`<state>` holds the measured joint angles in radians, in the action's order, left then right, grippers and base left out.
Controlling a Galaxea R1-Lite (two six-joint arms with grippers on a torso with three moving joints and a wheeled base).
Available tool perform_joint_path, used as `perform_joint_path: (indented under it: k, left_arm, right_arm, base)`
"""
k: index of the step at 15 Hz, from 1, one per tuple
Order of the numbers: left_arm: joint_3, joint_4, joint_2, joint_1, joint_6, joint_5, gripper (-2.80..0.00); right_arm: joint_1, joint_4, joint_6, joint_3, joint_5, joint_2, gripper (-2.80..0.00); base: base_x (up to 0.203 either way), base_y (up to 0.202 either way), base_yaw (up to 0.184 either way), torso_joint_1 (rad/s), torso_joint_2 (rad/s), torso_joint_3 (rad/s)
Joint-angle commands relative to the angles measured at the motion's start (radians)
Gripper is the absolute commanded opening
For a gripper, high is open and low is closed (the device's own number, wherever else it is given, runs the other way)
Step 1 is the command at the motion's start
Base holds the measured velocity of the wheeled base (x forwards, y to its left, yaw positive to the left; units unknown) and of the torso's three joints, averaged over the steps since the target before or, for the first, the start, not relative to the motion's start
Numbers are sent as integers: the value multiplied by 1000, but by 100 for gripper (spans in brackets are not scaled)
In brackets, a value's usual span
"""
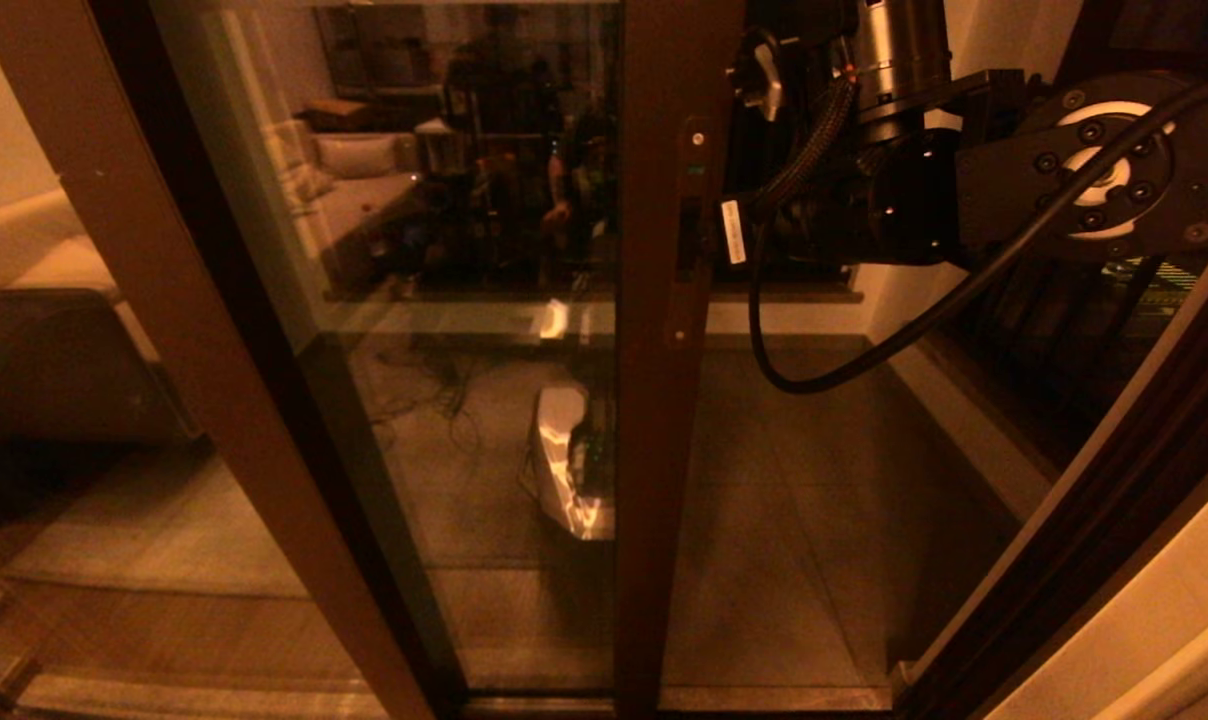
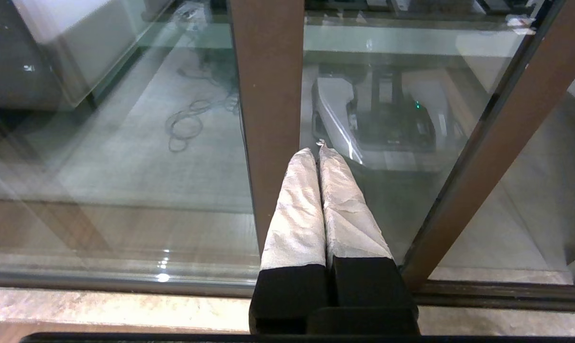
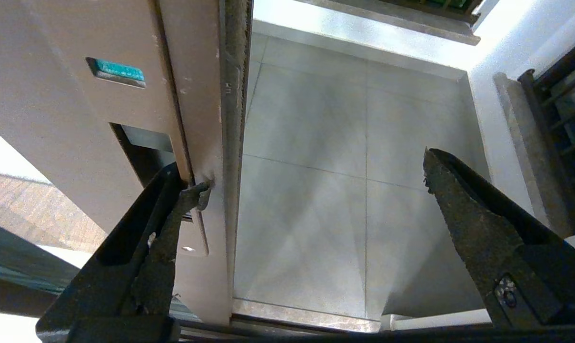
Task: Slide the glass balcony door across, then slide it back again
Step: Close the slid door
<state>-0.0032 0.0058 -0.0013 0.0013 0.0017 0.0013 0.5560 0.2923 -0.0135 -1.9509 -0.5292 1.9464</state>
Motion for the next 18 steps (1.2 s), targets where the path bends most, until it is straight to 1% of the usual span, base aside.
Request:
perform_joint_path:
  k: [1, 5, 11, 18]
  left_arm:
    - [0, 0, -1, 0, 0, 0, -280]
    - [0, 0, -1, 0, 0, 0, -280]
    - [0, 0, -2, 0, 0, 0, -280]
    - [0, 0, -2, 0, 0, 0, -280]
  right_arm:
    - [-4, 1, -2, 1, -6, -6, 0]
    - [-6, 1, -3, 3, -6, -12, 0]
    - [-34, 1, -25, 3, -6, -15, 0]
    - [-66, 1, -33, 20, -6, -31, 0]
  base:
    - [0, 0, 0, 0, 0, 0]
    - [0, 0, 0, 0, 0, 0]
    - [0, 0, 0, 0, 0, 0]
    - [0, 0, 0, 0, 0, 0]
